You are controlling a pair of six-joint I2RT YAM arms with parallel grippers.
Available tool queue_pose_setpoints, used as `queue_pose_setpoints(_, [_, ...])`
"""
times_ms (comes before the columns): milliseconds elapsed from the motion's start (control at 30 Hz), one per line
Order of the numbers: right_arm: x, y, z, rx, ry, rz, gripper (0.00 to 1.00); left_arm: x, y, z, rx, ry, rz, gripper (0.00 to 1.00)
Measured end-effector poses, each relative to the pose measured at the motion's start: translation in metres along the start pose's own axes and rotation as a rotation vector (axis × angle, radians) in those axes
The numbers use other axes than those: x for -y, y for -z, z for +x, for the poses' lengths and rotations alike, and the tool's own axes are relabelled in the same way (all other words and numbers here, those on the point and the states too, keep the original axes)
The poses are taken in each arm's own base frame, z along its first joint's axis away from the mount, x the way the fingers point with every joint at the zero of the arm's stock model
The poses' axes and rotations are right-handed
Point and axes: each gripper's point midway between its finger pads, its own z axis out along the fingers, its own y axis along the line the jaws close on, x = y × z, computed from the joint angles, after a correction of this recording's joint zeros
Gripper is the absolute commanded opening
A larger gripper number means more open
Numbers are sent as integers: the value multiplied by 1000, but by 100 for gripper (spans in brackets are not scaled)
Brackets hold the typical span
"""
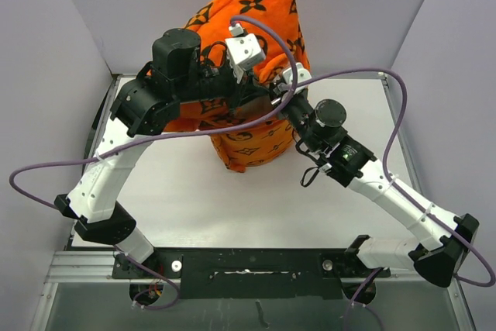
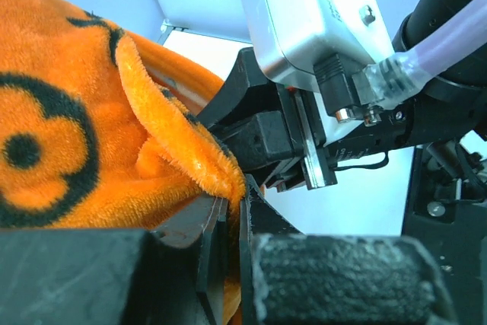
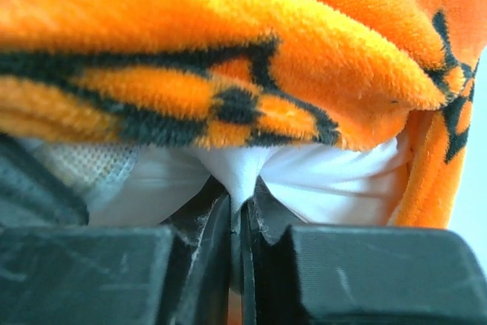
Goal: Remove the pillowcase from the pillow
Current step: Remove the pillow from the pillowcase.
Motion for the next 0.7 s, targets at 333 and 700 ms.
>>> queue_pose_setpoints(333, [4, 38, 18, 0, -89, 57, 0, -18, -8, -6, 53, -267, -72, 0])
queue_pose_setpoints(700, [-12, 76, 38, 14, -230, 87, 0, -39, -22, -20, 167, -519, -213, 0])
